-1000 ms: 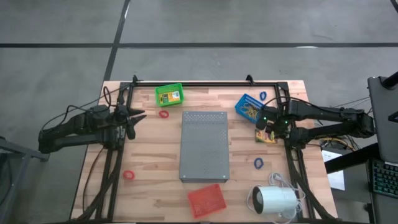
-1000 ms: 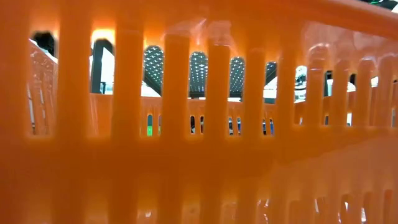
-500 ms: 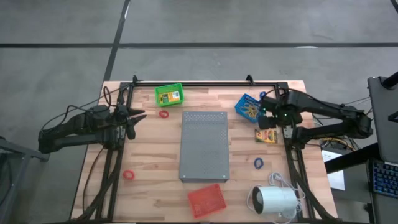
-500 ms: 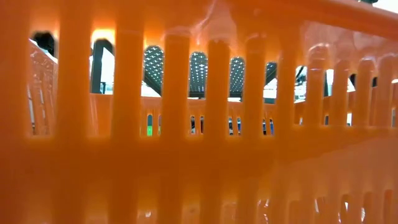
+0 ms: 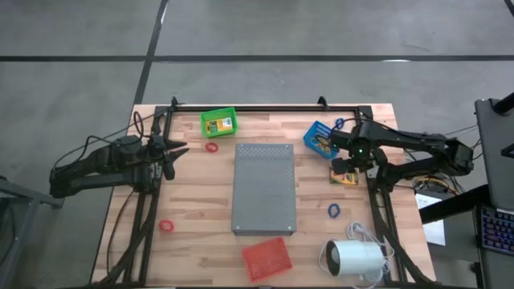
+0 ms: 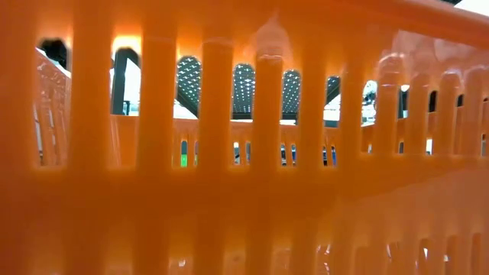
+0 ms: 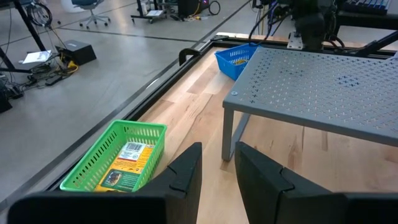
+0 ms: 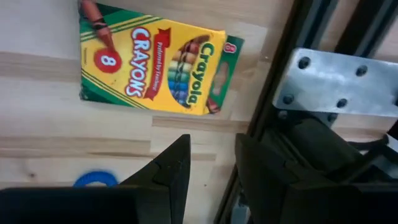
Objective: Pick & Place Office Desk Supplies
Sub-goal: Put the yellow crayon box into the green basket
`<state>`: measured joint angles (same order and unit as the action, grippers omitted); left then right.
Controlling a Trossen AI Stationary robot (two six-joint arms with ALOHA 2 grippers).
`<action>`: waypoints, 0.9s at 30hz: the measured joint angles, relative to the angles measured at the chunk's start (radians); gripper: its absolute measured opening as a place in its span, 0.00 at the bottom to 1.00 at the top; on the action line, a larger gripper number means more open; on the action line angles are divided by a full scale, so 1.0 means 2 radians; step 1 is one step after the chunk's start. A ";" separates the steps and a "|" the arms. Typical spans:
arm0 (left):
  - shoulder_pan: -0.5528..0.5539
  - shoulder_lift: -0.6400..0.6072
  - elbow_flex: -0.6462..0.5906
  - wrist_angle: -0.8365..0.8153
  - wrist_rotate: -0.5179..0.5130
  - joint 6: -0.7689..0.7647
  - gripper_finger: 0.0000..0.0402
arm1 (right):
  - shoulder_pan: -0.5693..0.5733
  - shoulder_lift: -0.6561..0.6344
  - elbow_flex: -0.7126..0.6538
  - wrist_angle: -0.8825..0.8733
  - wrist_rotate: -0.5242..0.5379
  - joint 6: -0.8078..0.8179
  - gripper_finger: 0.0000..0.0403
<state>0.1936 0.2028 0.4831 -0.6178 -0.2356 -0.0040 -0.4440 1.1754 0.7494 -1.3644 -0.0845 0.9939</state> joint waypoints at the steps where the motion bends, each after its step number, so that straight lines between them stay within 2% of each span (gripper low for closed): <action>1: 0.000 0.000 0.000 0.000 0.000 0.000 0.24 | -0.001 0.004 0.000 0.004 0.000 0.000 0.31; 9: 0.000 0.000 0.000 0.000 0.000 0.002 0.24 | -0.018 0.042 -0.009 0.040 0.003 -0.006 0.30; 20: 0.000 0.000 0.000 0.000 0.000 0.002 0.24 | -0.021 0.122 -0.023 0.063 0.004 -0.090 0.29; 27: 0.000 0.000 0.000 0.000 0.000 0.002 0.24 | -0.021 0.158 -0.023 0.087 0.004 -0.090 0.26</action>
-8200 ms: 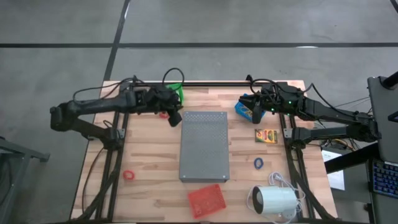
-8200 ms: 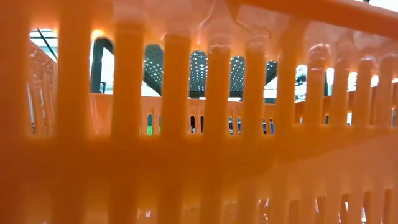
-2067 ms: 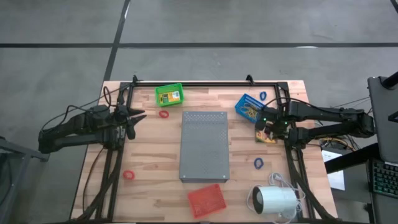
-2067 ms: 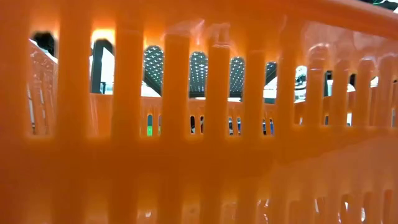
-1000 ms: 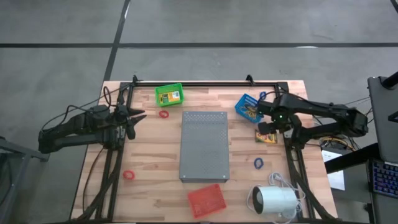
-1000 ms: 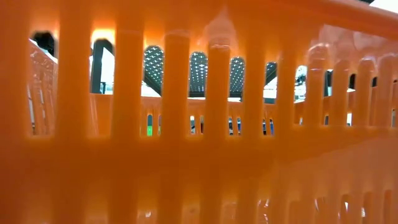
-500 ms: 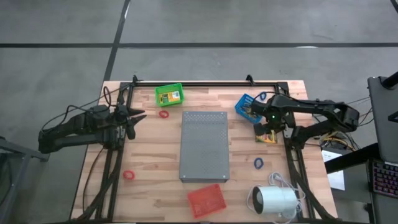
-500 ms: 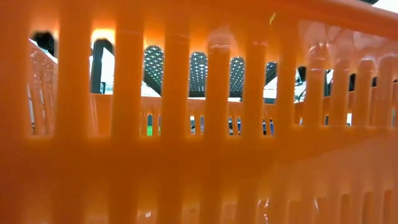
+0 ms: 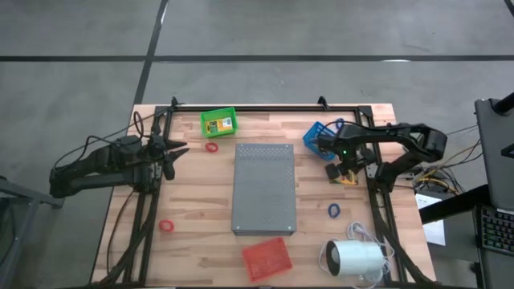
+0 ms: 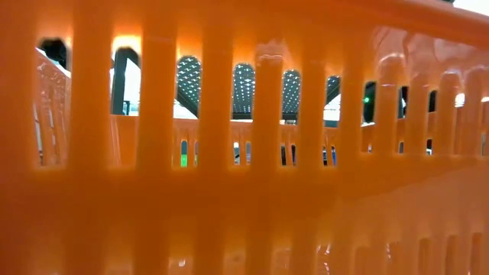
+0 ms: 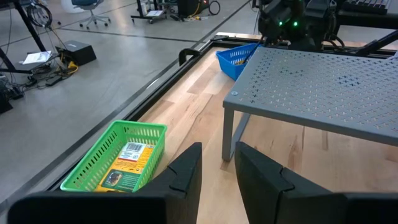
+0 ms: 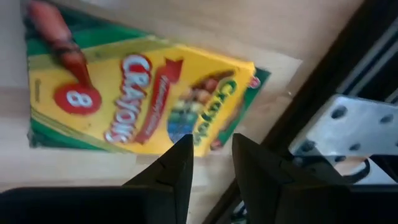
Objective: Pick & Place Office Desk Supplies
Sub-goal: Put the yellow crayon box into the green basket
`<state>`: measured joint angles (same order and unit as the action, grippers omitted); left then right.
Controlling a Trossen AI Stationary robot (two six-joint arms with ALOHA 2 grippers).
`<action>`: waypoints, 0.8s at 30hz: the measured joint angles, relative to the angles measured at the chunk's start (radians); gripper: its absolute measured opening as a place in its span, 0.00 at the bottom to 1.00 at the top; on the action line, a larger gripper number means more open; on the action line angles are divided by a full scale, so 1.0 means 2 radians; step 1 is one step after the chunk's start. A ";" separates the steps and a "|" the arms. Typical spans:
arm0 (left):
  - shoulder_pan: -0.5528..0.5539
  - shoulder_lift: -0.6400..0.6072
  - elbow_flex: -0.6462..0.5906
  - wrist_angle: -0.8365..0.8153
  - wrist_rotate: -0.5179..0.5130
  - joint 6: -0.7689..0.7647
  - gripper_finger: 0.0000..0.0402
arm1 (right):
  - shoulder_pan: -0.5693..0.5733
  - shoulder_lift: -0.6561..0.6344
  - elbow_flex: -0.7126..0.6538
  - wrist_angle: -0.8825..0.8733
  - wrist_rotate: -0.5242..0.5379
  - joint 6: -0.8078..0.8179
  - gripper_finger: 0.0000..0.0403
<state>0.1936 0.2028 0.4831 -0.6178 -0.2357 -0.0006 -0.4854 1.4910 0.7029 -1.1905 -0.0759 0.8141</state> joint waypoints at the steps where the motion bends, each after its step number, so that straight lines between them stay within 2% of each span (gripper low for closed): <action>1: 0.000 0.000 0.000 0.000 0.000 0.000 0.24 | 0.000 0.004 0.000 0.007 0.000 0.004 0.26; 15: 0.000 0.000 0.000 0.000 0.000 0.000 0.25 | 0.000 0.013 0.003 0.069 -0.004 0.017 0.25; 24: 0.000 0.000 0.000 0.000 0.000 0.000 0.25 | 0.000 0.013 0.028 0.170 -0.032 0.040 0.24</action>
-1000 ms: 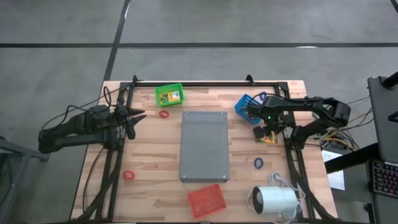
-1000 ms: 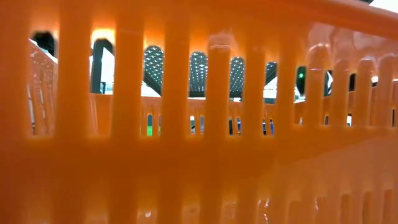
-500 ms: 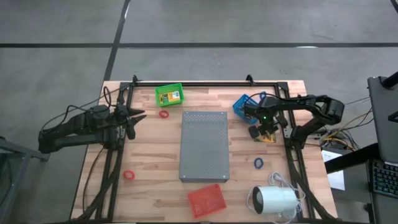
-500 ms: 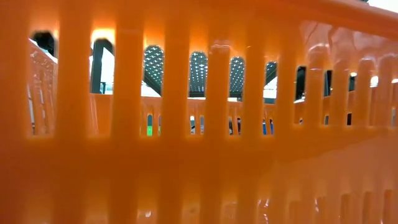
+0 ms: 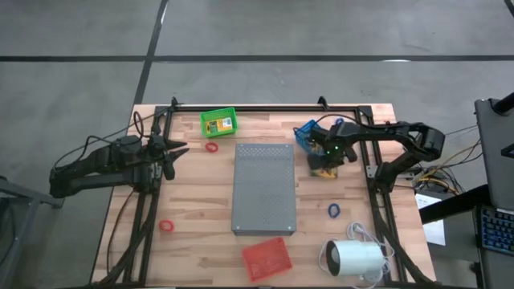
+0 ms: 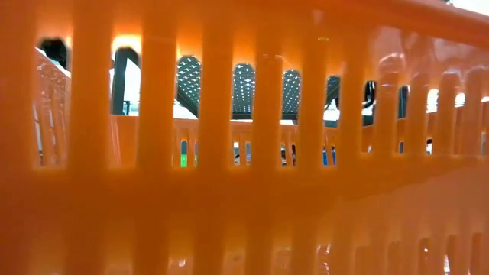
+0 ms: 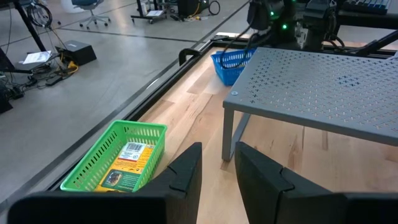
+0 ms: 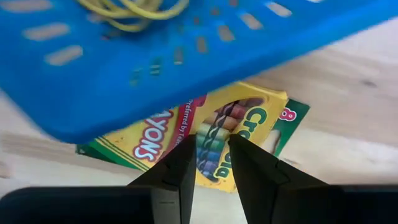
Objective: Pick & Place Office Desk Supplies
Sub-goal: Put the yellow crayon box into the green basket
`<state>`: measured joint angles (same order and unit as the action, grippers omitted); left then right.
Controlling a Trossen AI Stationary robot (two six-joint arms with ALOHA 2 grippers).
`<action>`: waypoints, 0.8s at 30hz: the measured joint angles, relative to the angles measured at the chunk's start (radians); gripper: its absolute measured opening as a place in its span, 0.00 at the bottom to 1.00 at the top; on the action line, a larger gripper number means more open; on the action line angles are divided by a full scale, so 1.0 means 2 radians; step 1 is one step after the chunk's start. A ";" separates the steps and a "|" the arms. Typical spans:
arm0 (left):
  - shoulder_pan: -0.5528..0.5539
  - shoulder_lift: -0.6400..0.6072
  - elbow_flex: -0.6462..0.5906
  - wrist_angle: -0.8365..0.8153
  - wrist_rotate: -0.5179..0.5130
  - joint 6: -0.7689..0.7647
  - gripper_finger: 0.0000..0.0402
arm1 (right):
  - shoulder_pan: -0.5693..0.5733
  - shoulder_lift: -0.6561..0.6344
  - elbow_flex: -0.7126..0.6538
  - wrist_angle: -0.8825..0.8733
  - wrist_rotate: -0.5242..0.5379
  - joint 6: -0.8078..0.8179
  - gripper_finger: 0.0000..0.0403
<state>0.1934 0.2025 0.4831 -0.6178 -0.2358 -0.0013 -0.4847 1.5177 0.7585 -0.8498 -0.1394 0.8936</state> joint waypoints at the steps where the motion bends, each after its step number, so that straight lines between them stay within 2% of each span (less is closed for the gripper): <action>1: 0.000 0.000 0.000 0.000 0.000 0.000 0.25 | 0.000 0.000 0.001 0.010 -0.001 0.003 0.24; 8: 0.000 0.000 0.000 0.000 0.000 -0.002 0.25 | 0.011 0.003 0.001 0.061 -0.033 0.018 0.24; 15: 0.000 0.000 0.000 0.000 0.000 -0.002 0.25 | 0.052 0.025 0.002 0.080 -0.065 0.056 0.24; 24: 0.000 0.000 0.000 0.000 0.000 -0.001 0.25 | 0.077 0.013 0.004 0.089 -0.060 0.094 0.24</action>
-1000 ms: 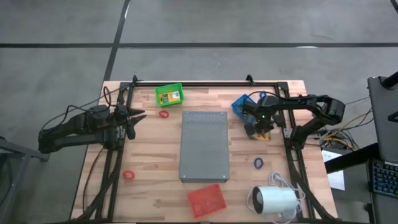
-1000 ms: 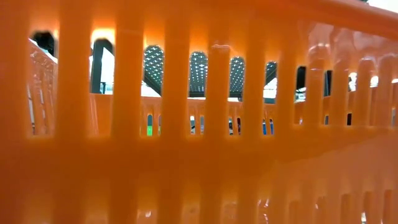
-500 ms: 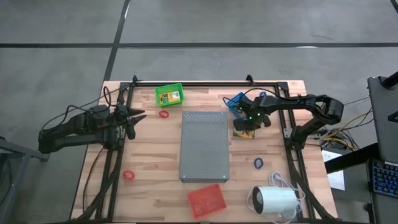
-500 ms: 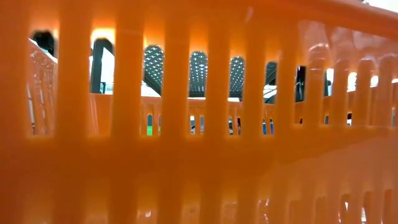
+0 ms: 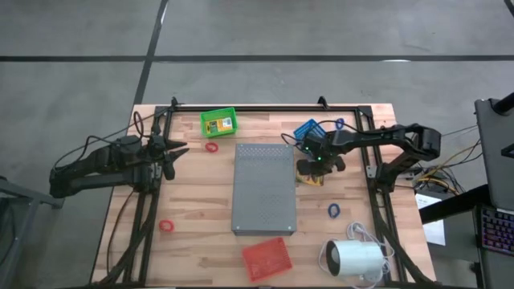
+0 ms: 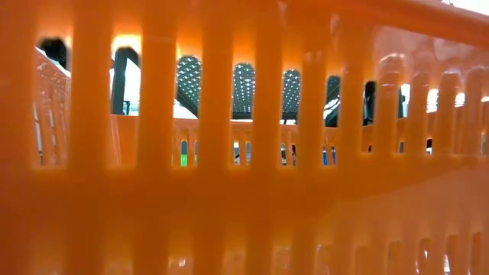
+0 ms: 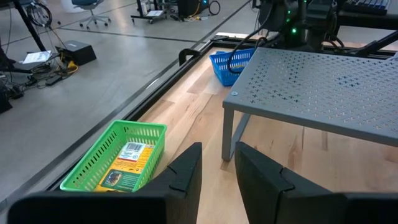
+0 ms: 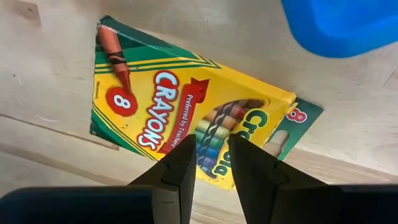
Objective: Pick & Place Office Desk Supplies
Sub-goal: Put the yellow crayon box into the green basket
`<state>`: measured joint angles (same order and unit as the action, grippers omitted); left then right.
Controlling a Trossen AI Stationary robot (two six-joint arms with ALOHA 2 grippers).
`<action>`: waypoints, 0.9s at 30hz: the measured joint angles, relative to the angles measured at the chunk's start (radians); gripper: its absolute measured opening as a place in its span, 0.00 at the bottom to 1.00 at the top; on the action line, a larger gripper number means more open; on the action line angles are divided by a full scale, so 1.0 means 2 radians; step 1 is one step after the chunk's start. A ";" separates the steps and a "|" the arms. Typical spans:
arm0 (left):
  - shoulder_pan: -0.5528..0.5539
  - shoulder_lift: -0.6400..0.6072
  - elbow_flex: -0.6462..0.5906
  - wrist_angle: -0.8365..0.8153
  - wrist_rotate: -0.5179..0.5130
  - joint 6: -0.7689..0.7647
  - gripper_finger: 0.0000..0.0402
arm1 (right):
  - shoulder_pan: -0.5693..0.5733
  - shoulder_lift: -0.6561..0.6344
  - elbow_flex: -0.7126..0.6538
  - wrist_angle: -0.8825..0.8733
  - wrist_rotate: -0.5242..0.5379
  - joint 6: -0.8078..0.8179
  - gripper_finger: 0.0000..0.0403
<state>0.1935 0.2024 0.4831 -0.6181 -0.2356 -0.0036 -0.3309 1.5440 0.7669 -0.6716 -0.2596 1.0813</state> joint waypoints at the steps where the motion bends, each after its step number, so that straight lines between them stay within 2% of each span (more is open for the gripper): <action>1: 0.000 0.000 0.000 0.000 0.000 0.000 0.24 | 0.000 -0.004 -0.001 0.000 0.001 0.000 0.24; 7: 0.000 0.000 0.000 0.000 0.000 0.002 0.24 | 0.000 -0.024 -0.001 -0.018 0.014 -0.012 0.24; 13: 0.000 0.000 0.000 0.000 0.000 0.002 0.24 | 0.011 -0.038 0.001 -0.027 0.015 -0.092 0.24; 20: 0.000 0.000 0.000 0.000 0.000 0.002 0.24 | 0.059 -0.071 0.003 -0.055 0.132 -0.080 0.24; 27: 0.000 0.000 0.000 0.000 0.000 0.001 0.24 | 0.122 -0.085 0.003 -0.053 0.165 -0.078 0.24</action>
<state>0.1936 0.2027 0.4831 -0.6178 -0.2359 -0.0010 -0.0870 1.3735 0.7727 -0.7771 0.0707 0.9250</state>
